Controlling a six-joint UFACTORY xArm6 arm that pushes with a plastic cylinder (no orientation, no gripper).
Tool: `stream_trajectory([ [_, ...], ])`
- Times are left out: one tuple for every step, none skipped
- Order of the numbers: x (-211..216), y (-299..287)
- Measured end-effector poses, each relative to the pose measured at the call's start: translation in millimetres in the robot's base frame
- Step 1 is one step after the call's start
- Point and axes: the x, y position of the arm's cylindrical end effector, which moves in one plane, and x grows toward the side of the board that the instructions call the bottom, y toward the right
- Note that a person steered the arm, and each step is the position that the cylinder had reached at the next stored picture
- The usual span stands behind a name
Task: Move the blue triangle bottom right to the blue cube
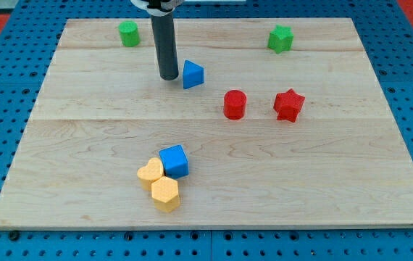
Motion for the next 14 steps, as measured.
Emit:
stream_trajectory([
  [0,1],
  [-4,0],
  [-38,0],
  [-67,0],
  [-77,5],
  [-63,34],
  [-25,33],
  [14,41],
  [18,64],
  [44,62],
  [49,37],
  [46,8],
  [50,-19],
  [51,-56],
])
